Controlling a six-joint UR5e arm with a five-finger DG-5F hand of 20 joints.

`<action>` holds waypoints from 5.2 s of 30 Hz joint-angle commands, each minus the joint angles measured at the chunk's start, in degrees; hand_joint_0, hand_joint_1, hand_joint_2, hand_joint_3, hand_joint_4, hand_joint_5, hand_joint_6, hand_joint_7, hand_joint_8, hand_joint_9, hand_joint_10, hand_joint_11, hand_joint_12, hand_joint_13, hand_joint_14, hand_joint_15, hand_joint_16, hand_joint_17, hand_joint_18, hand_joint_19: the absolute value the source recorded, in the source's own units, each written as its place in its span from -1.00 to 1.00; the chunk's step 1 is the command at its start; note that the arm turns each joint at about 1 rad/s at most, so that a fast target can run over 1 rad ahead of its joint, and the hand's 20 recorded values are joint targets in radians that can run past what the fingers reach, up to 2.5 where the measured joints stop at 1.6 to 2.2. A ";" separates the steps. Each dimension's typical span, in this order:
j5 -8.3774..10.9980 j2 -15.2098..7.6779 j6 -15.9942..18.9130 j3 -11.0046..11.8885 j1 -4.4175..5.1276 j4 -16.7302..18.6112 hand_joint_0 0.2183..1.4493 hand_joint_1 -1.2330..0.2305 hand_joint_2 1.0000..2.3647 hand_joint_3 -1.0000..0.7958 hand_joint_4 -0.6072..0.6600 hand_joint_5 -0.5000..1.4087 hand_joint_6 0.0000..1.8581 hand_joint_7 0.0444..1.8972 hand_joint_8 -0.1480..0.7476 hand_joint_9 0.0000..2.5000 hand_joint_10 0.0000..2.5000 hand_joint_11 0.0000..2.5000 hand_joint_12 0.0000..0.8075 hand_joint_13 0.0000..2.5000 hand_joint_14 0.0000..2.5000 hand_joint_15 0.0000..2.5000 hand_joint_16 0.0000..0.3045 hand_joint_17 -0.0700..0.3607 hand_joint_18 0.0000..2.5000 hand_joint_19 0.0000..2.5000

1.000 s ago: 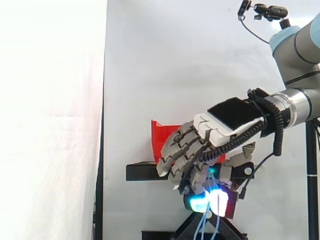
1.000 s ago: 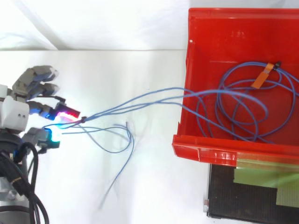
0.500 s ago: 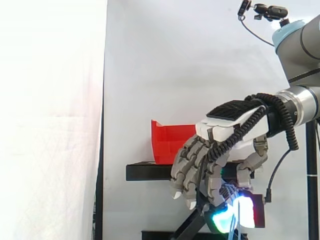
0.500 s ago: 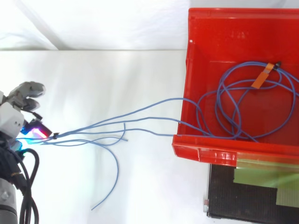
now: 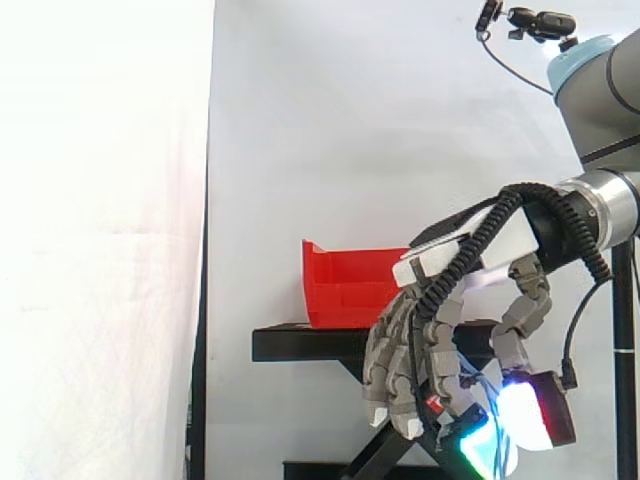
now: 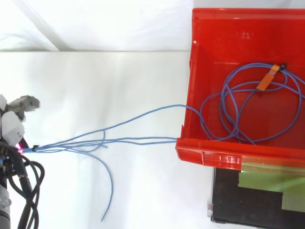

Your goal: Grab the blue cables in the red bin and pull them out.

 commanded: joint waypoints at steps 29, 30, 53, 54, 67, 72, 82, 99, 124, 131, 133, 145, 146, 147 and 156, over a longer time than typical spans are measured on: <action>1.70 1.67 11.00 2.64 0.13 7.62 0.17 -0.44 -1.00 -1.00 0.21 0.46 -0.41 -0.43 -0.08 -0.34 -0.98 -0.52 -0.21 -0.50 -0.98 -0.62 -0.74 -0.27 -0.63 -0.52; 1.70 1.67 10.83 2.72 0.13 8.59 0.17 -0.44 -1.00 -1.00 0.22 0.46 -0.41 -0.43 -0.09 -0.34 -0.98 -0.52 -0.21 -0.50 -0.99 -0.61 -0.74 -0.27 -0.63 -0.52; 9.78 1.75 21.81 2.99 0.04 18.61 0.16 -0.44 -1.00 -1.00 0.22 0.46 -0.42 -0.43 -0.09 -0.34 -0.98 -0.52 -0.21 -0.51 -0.98 -0.62 -0.74 -0.27 -0.63 -0.52; 10.31 1.75 22.96 2.99 0.04 18.61 0.16 -0.44 -1.00 -1.00 0.22 0.46 -0.42 -0.43 -0.09 -0.34 -0.98 -0.52 -0.21 -0.51 -0.98 -0.61 -0.74 -0.27 -0.63 -0.52; 10.57 1.75 27.26 2.99 0.30 18.87 0.16 -0.45 -1.00 -1.00 0.22 0.46 -0.42 -0.43 -0.09 -0.34 -0.98 -0.51 -0.21 -0.49 -0.99 -0.60 -0.75 -0.27 -0.62 -0.52; 9.17 1.67 23.22 2.99 -0.05 19.05 0.16 -0.45 -1.00 -1.00 0.22 0.47 -0.43 -0.43 -0.09 -0.32 -0.98 -0.51 -0.19 -0.37 -0.98 -0.51 -0.74 -0.27 -0.61 -0.52; 9.17 1.67 22.08 2.99 -0.05 17.73 0.17 -0.44 -1.00 -1.00 0.23 0.47 -0.46 -0.41 -0.09 -0.30 -0.98 -0.47 -0.12 -0.14 -0.98 -0.22 -0.75 -0.28 -0.48 -0.41; 11.10 1.67 34.56 2.55 0.13 11.66 0.17 -0.44 -1.00 -1.00 0.22 0.47 -0.47 -0.40 -0.08 -0.30 -0.98 -0.47 -0.13 -0.03 -0.98 -0.08 -0.75 -0.27 -0.41 -0.33; 16.73 1.67 66.02 1.84 1.36 5.34 0.17 -0.44 -1.00 -1.00 0.23 0.47 -0.46 -0.40 -0.08 -0.30 -0.98 -0.46 -0.14 0.02 -0.98 0.02 -0.75 -0.27 -0.41 -0.32; 17.08 1.67 65.76 1.84 1.45 4.55 0.17 -0.44 -1.00 -1.00 0.22 0.48 -0.47 -0.39 -0.08 -0.29 -0.98 -0.46 -0.17 0.08 -0.99 0.17 -0.75 -0.28 -0.35 -0.26; 17.08 1.67 65.76 1.84 1.53 4.55 0.17 -0.44 -1.00 -1.00 0.22 0.48 -0.47 -0.39 -0.08 -0.29 -0.98 -0.46 -0.18 0.10 -0.99 0.21 -0.75 -0.27 -0.32 -0.22; 17.08 1.67 63.12 1.84 1.71 4.55 0.18 -0.44 -1.00 -1.00 0.23 0.49 -0.49 -0.38 -0.08 -0.24 -0.98 -0.39 -0.23 -0.03 0.09 -0.11 -0.76 -0.29 -0.03 0.14; 17.08 1.67 62.86 1.84 1.71 4.55 0.17 -0.44 -1.00 -1.00 0.23 0.49 -0.49 -0.38 -0.08 -0.24 -0.98 -0.40 -0.22 -0.04 0.13 -0.13 -0.76 -0.29 -0.02 0.15; 17.08 1.75 62.51 1.84 1.71 4.55 0.17 -0.45 -1.00 -1.00 0.23 0.48 -0.49 -0.38 -0.08 -0.24 -0.98 -0.39 -0.23 -0.04 0.14 -0.13 -0.76 -0.29 -0.02 0.17; 16.99 3.60 61.19 2.02 1.36 4.46 0.05 -0.42 -1.00 -1.00 0.28 0.47 -0.51 -0.38 -0.07 -0.24 -0.98 -0.38 -0.22 -0.04 0.20 -0.15 -0.75 -0.28 -0.02 0.17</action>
